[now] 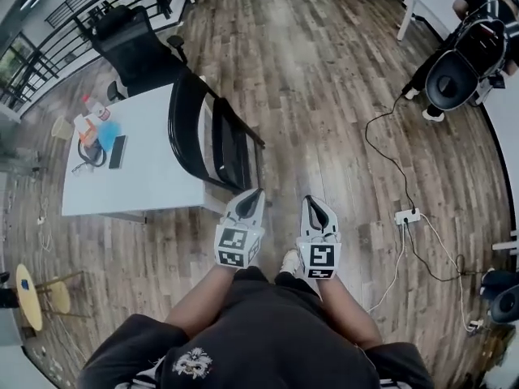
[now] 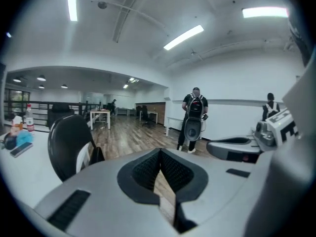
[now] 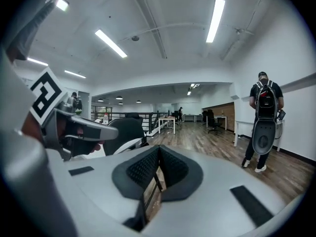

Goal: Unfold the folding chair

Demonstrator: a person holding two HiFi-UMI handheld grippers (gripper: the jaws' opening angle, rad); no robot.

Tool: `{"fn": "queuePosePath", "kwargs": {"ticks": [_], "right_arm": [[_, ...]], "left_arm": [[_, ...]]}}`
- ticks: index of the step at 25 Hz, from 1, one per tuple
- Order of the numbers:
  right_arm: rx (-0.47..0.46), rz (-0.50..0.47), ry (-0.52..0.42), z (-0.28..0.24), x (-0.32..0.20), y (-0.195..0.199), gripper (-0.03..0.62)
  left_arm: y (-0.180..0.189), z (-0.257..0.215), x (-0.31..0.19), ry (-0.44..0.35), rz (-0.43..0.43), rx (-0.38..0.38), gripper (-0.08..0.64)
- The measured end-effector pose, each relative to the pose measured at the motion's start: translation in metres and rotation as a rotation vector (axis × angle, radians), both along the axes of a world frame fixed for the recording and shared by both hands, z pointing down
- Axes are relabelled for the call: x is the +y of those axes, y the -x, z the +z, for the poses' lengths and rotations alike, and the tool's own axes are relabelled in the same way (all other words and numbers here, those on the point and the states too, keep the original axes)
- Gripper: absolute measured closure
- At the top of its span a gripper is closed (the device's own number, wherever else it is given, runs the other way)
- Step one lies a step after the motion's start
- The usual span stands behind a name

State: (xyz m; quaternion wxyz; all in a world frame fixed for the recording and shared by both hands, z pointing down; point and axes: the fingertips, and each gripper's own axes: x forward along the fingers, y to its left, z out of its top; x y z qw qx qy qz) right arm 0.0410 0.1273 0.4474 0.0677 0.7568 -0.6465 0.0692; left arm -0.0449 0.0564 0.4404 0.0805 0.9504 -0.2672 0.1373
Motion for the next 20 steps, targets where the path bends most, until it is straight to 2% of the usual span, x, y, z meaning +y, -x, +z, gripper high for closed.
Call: {"fn": "queuePosePath", "kwargs": {"ticks": [5, 10, 16, 20], "right_arm": [[-0.032, -0.084, 0.009, 0.01, -0.043, 0.007, 0.577], [-0.05, -0.159, 0.006, 0.012, -0.1, 0.022, 0.577], [-0.045, -0.232, 0.031, 0.021, -0.185, 0.059, 0.577], [-0.045, -0.281, 0.057, 0.023, -0.244, 0.089, 0.577]], "left_arm": [[0.023, -0.005, -0.05, -0.004, -0.146, -0.033, 0.554], [0.046, -0.013, -0.099, -0.002, -0.252, -0.03, 0.554], [0.082, -0.03, -0.172, 0.021, -0.364, -0.002, 0.554], [0.113, -0.048, -0.228, 0.034, -0.425, -0.016, 0.554]]}}
